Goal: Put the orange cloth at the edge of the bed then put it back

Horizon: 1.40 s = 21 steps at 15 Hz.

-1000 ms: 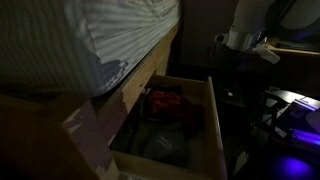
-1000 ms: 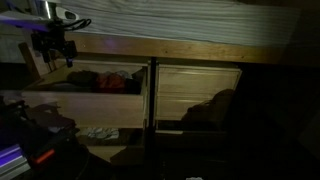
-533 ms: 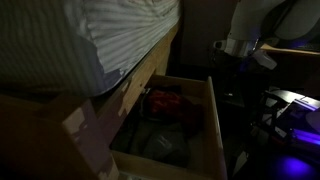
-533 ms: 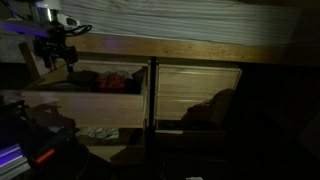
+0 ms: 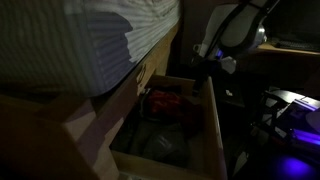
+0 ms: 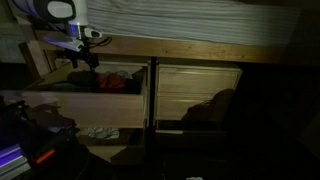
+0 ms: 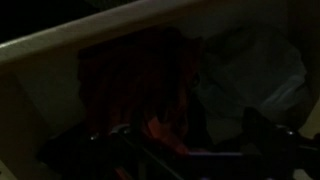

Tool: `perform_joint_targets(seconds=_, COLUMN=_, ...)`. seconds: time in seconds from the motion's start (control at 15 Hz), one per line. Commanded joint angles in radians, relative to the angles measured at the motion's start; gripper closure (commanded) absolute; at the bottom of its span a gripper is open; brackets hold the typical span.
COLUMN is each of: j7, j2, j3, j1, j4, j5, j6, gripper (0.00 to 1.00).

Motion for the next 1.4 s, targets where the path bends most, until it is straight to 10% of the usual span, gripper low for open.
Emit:
perform_joint_targets(seconds=0.0, j7=0.050, j2=0.206, j3=0.033, j1=-0.036, j4=0.209, j5=-0.088, j6=0.036, gripper=0.00)
perform_joint_targets(seconds=0.6, j7=0.155, j2=0.297, j3=0.003, j1=-0.003, j4=0.308, j5=-0.237, j6=0.044, gripper=0.00)
perform_joint_targets(seconds=1.07, j7=0.278, j2=0.437, j3=-0.173, j1=0.123, j4=0.319, j5=-0.328, j6=0.237, gripper=0.00)
perform_joint_targets(seconds=1.33, j7=0.260, j2=0.427, j3=-0.134, j1=0.083, j4=0.315, j5=-0.343, j6=0.217, gripper=0.00)
